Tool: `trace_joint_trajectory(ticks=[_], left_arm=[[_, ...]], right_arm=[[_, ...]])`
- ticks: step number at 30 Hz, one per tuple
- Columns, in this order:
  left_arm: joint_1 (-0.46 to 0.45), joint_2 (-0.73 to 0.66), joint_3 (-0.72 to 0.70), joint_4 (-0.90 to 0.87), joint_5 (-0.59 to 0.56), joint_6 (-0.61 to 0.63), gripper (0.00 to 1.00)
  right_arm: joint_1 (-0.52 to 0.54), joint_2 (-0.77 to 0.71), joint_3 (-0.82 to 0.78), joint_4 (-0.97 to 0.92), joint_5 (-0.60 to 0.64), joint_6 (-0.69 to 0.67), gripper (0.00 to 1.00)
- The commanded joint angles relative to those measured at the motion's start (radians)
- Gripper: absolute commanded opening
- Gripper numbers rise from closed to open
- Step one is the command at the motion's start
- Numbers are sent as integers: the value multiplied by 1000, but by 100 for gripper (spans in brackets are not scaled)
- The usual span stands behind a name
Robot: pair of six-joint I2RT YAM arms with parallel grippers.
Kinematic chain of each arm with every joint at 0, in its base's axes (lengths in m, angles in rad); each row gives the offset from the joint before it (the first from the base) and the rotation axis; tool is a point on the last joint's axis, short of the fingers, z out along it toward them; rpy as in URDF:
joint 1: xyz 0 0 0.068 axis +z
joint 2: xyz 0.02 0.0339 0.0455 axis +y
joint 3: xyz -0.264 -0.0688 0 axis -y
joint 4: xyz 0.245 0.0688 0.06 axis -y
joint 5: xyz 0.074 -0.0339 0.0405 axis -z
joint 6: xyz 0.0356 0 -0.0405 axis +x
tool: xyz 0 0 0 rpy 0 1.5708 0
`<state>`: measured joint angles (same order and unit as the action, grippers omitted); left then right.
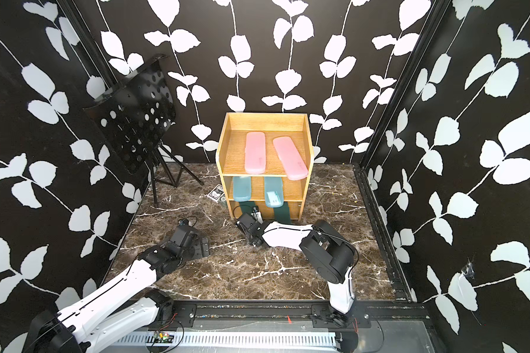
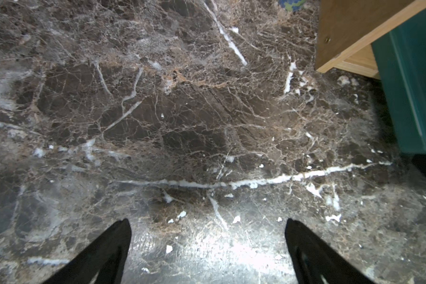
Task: Place the pencil cases on the shelf according to color
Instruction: Place the pencil case on the shelf.
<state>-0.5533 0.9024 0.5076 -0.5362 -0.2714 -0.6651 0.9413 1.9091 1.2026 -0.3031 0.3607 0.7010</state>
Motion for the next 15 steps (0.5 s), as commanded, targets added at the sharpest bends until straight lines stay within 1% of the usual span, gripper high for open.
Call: trace_joint_trajectory(ticks=[1, 6, 7, 10, 12, 13, 15], left_arm=[[5, 4, 12, -39, -23, 2, 99], [4, 5, 29, -52, -38, 4, 99], [4, 3, 32, -57, -43, 5, 99], [4, -9, 43, -82, -70, 5, 99], [4, -31, 49, -90, -76, 23, 99], [4, -47, 50, -89, -77, 35, 99], [4, -83, 45, -89, -89, 52, 99]], right_arm=[[-1, 25, 75, 21, 17, -50, 41], [-4, 42, 103, 40, -2, -73, 41], [-4, 40, 133, 42, -3, -73, 41], [-5, -1, 116, 59, -16, -84, 45], [-3, -52, 65, 64, -15, -89, 50], [-3, -86, 38, 69, -15, -89, 56], [-3, -156, -24, 85, -21, -90, 71]])
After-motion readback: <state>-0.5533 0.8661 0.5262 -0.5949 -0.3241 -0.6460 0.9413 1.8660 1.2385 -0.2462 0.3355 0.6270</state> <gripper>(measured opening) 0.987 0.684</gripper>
